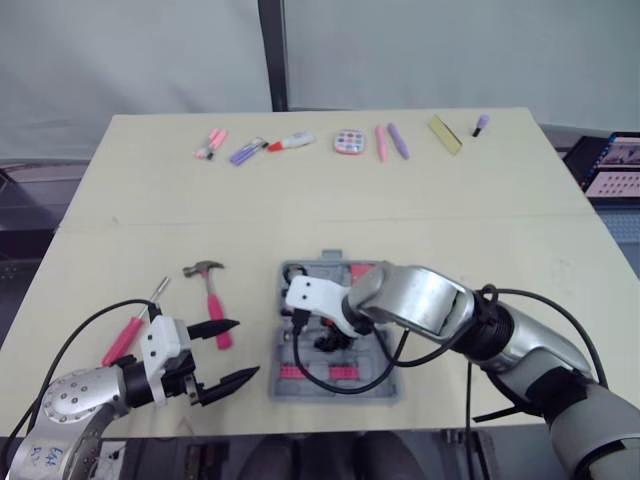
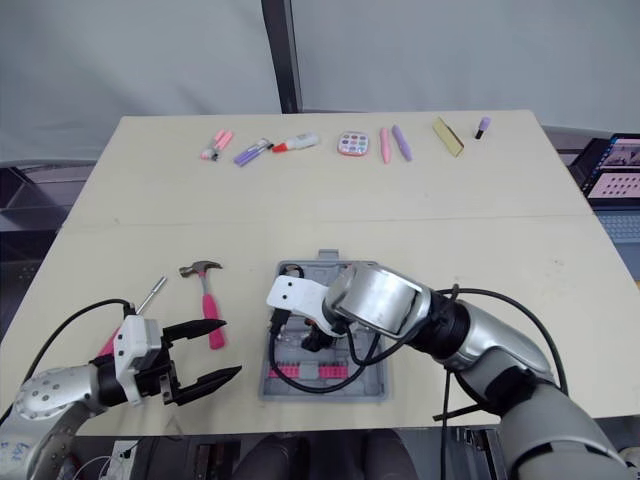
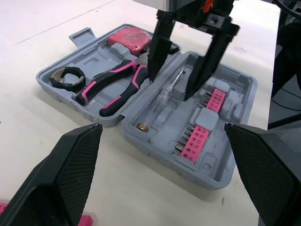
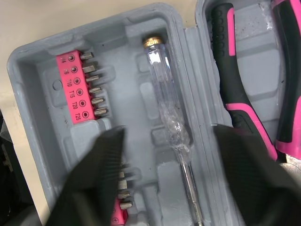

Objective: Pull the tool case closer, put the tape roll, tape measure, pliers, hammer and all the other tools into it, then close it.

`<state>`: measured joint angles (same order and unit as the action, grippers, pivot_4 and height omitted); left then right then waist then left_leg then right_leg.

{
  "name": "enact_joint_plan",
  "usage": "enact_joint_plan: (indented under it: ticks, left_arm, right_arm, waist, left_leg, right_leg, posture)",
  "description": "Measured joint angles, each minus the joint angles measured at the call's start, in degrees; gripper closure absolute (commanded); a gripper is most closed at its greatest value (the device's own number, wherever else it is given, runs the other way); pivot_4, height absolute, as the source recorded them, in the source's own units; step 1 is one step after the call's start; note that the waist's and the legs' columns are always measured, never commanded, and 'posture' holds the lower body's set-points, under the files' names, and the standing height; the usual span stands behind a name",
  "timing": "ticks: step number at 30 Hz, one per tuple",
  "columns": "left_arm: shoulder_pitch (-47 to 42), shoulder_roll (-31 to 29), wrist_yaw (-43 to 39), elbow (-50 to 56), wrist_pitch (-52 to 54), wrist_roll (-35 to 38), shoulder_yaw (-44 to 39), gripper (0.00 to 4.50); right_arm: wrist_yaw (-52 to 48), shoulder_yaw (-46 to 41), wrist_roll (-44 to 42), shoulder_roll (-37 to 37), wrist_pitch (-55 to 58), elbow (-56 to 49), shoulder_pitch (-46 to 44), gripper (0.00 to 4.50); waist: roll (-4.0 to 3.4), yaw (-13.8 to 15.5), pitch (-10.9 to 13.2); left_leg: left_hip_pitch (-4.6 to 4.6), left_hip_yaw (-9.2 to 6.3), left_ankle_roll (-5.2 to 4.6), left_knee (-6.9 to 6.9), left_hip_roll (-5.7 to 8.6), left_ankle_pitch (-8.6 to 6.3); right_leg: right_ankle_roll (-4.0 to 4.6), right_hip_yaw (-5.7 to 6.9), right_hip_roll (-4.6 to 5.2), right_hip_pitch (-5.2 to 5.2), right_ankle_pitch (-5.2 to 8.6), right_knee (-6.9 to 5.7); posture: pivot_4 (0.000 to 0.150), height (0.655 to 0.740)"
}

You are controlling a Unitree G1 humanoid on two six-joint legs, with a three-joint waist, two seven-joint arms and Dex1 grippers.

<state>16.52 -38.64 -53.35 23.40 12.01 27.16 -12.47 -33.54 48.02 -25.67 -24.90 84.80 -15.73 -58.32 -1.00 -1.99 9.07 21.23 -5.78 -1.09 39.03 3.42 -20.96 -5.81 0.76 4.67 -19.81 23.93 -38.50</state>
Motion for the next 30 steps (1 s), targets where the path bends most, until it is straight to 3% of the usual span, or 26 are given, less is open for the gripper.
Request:
enact_joint_plan:
  ticks: [7,10,13,18,30]
  left_arm:
    - [-0.18,0.49,0.09,-1.18,-0.07,-0.02,0.21,0.00]
    - [-0.37,0.74,0.15,-1.29,-0.15,-0.04,0.45,0.00]
    - [-0.58,0.95,0.13,-1.54,-0.13,-0.07,0.64,0.00]
    - [-1.86,1.23,-0.13,-1.69,-0.15,-0.02,1.20,0.00]
    - [-3.98,1.78,-0.24,-1.87,-0.17,-0.11,2.49,0.00]
  right_arm:
    - [-1.18,-5.03,-0.92,-3.41,-0.34,-4.60,-0.23,1.27]
    - [-1.77,-9.90,-0.80,-6.65,-5.77,-7.78,4.61,1.27]
    - [-3.23,-12.46,-0.27,-10.61,-12.85,-9.19,12.21,2.07]
    - [-3.88,-21.80,-0.25,-11.08,-24.83,-10.03,25.62,4.42]
    - [-6.30,-26.16,3.74,-6.15,-47.73,-6.25,38.91,4.42]
  waist:
    - [0.00,0.09,0.00]
    - [0.05,0.38,-0.02]
    - [0.08,0.45,-0.01]
    - [0.09,0.35,-0.01]
    - [0.10,0.53,-0.01]
  left_leg:
    - [0.01,-0.01,0.00,-0.01,0.00,0.00]
    - [0.00,-0.04,0.00,-0.02,0.00,0.00]
    - [0.03,-0.03,0.00,-0.01,0.01,0.00]
    - [0.05,0.06,0.00,-0.04,-0.07,0.00]
    - [0.04,0.05,0.00,0.00,-0.07,0.00]
  right_leg:
    - [0.00,-0.01,0.00,0.02,0.00,0.06]
    - [0.00,0.01,0.00,0.16,0.00,0.31]
    - [0.00,0.01,0.00,0.30,0.00,0.63]
    - [0.00,0.12,-0.06,0.35,0.00,0.65]
    - [0.00,0.10,-0.06,0.37,0.00,0.69]
  posture:
    - [0.150,0.7134]
    - [0.150,0.7134]
    - [0.150,0.7134]
    - [0.150,0.7134]
    - [0.150,0.7134]
